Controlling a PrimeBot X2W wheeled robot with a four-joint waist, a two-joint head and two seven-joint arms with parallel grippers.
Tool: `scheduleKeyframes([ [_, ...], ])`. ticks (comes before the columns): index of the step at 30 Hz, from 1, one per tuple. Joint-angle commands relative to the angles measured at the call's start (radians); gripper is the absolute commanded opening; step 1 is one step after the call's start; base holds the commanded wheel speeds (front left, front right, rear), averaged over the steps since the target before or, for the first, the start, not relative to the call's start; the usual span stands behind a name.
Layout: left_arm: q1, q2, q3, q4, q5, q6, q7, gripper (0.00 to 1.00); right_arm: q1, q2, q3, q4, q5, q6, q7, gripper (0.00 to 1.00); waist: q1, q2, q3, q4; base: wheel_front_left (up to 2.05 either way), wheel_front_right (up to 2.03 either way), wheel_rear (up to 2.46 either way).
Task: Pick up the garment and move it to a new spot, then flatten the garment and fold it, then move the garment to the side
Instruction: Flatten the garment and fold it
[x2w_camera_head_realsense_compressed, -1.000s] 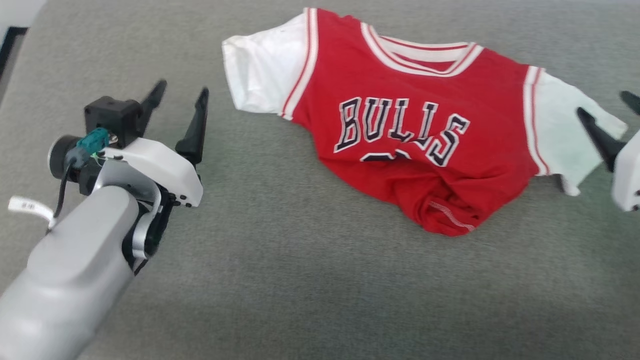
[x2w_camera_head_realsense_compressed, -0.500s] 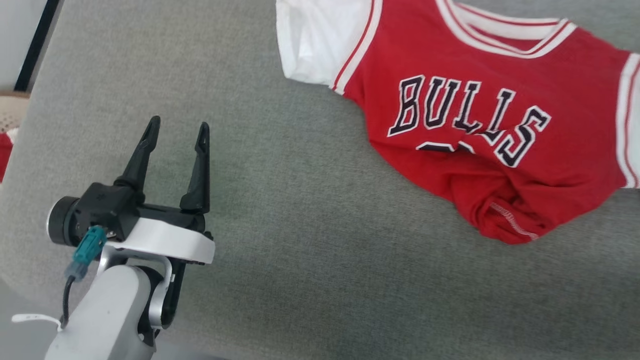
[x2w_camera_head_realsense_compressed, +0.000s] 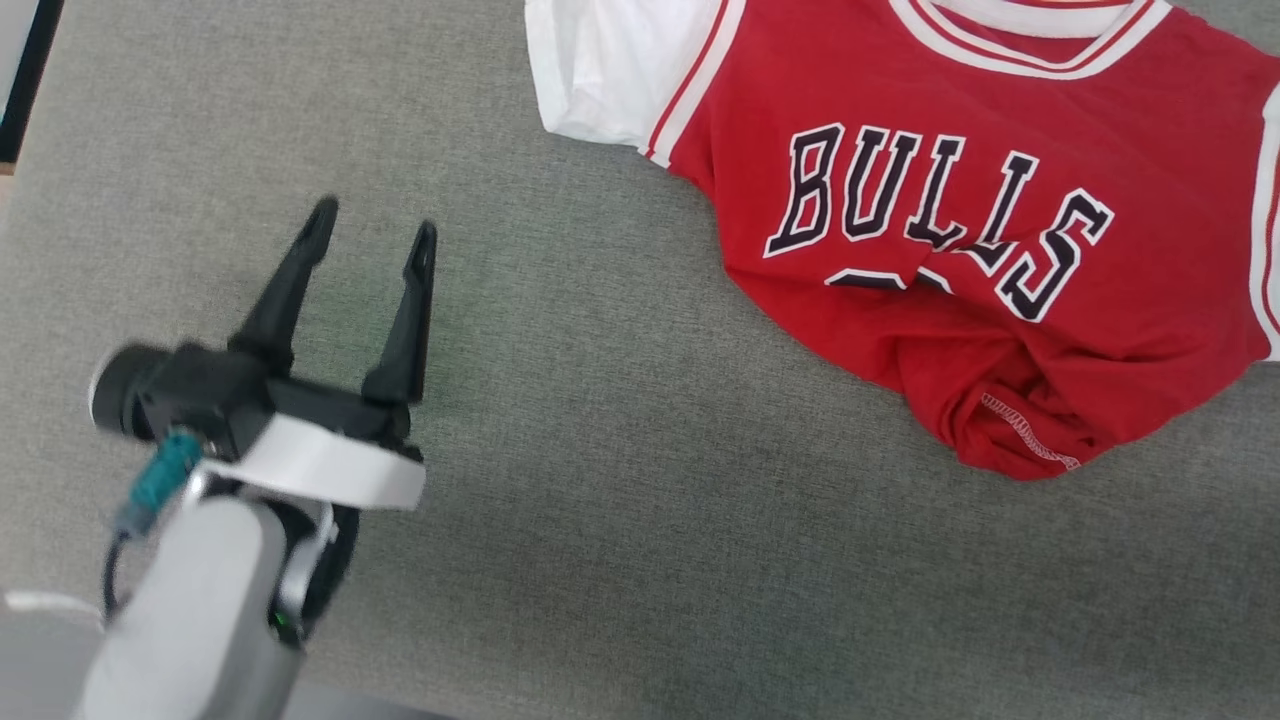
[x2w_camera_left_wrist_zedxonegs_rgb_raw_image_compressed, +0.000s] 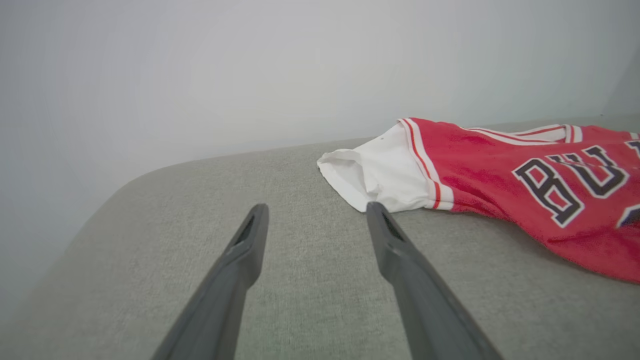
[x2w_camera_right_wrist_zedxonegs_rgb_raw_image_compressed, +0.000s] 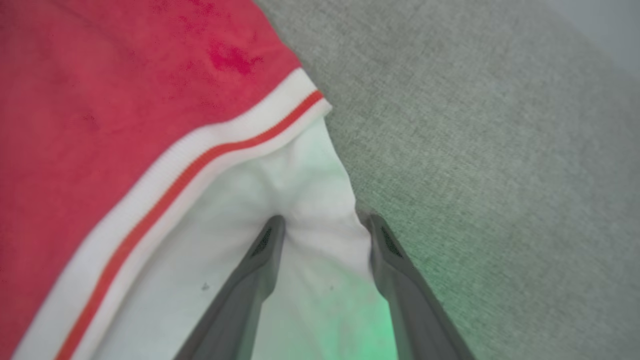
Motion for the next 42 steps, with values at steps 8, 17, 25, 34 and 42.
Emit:
scheduleKeyframes([
  [8, -0.290, 0.089, -0.066, 0.133, -0.010, -0.129, 0.084, 1.00, -0.020, 0.036, 0.103, 0.010, 0.013, 0.000, -0.043, 0.00, 0.0000, -0.0001, 0.027, -0.047, 0.00, 0.00, 0.00],
  [17, -0.775, 0.280, -0.423, 0.321, -0.334, -0.139, 0.383, 1.00, -0.148, 0.073, 0.206, -0.031, 0.000, -0.002, -0.062, 0.00, 0.0000, -0.0001, 0.142, -0.152, 0.00, 0.00, 0.00],
  [25, -1.049, 0.369, -0.650, 0.443, -0.645, -0.139, 0.694, 1.00, -0.238, 0.110, 0.307, -0.038, 0.010, -0.005, -0.073, 0.00, 0.0000, -0.0001, 0.212, -0.246, 0.00, 0.00, 0.00],
  [34, -1.187, 0.403, -0.822, 0.540, -0.778, -0.139, 0.936, 1.00, -0.314, 0.139, 0.416, -0.026, 0.031, -0.007, -0.105, 0.00, 0.0000, -0.0001, 0.248, -0.300, 0.00, 0.00, 0.00],
  [42, -1.211, 0.390, -0.914, 0.549, -0.854, -0.139, 1.006, 1.00, -0.348, 0.170, 0.493, -0.019, 0.055, -0.007, -0.132, 0.00, 0.0000, -0.0001, 0.256, -0.315, 0.00, 0.00, 0.00],
])
